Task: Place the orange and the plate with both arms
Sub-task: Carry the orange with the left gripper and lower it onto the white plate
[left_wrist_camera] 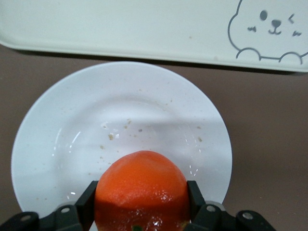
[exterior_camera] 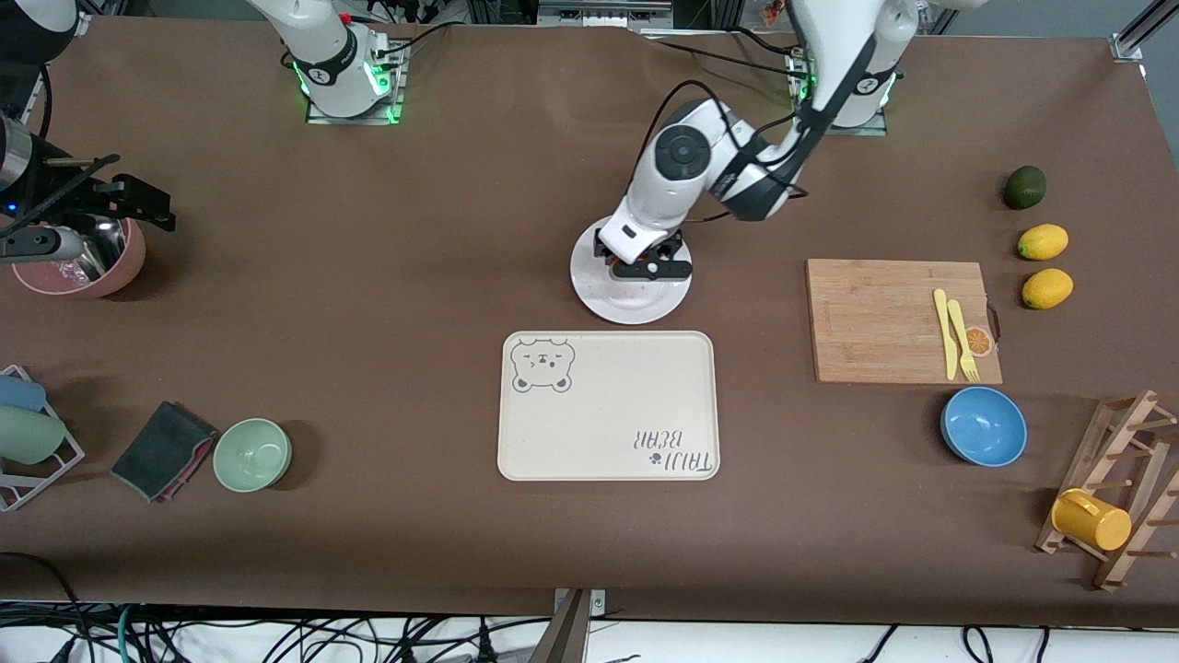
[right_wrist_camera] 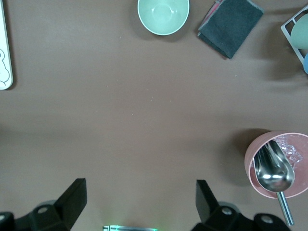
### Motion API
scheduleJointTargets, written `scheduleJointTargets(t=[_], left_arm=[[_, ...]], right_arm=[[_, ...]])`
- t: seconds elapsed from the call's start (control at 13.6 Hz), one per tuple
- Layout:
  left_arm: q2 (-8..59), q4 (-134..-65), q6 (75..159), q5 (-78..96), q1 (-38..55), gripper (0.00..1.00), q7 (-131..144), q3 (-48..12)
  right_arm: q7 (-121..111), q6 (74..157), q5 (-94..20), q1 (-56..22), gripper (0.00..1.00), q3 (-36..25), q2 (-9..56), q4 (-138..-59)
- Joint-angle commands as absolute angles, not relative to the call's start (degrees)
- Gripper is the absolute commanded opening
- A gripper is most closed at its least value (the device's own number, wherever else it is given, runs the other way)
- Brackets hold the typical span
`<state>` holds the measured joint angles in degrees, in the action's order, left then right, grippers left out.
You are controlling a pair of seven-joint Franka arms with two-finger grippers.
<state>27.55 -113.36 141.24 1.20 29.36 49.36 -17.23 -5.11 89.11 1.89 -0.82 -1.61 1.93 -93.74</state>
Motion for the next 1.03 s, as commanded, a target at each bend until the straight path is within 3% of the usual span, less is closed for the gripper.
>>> scheduleJointTargets(t=[0.0, 0.22, 0.37, 0.59, 0.96], left_arm=[[31.02, -110.74, 140.54, -1.41, 30.5, 0.15, 52.91, -16.44], [33.48, -110.74, 142.81, -1.32, 31.64, 0.2, 52.91, -16.26], [33.49, -110.74, 142.91, -1.32, 31.64, 0.31, 52.82, -15.82], [32.79, -110.74, 143.0, -1.32, 31.47, 1.0, 52.91, -15.47], [26.39, -111.35, 141.77, -1.23, 27.35, 1.0, 52.74, -15.12]], right_arm=[[-5.63, 88.51, 2.02, -0.26, 1.0, -1.49, 2.64, -92.55], [-5.63, 88.51, 2.02, -0.26, 1.0, -1.58, 2.64, -92.55], [-5.54, 87.89, 2.02, -0.26, 1.0, -1.58, 2.64, -92.55], [-5.36, 87.98, 2.02, -0.35, 1.0, -1.58, 2.64, -92.55], [-5.36, 88.16, 2.02, -0.79, 1.0, -1.41, 2.64, -92.55]])
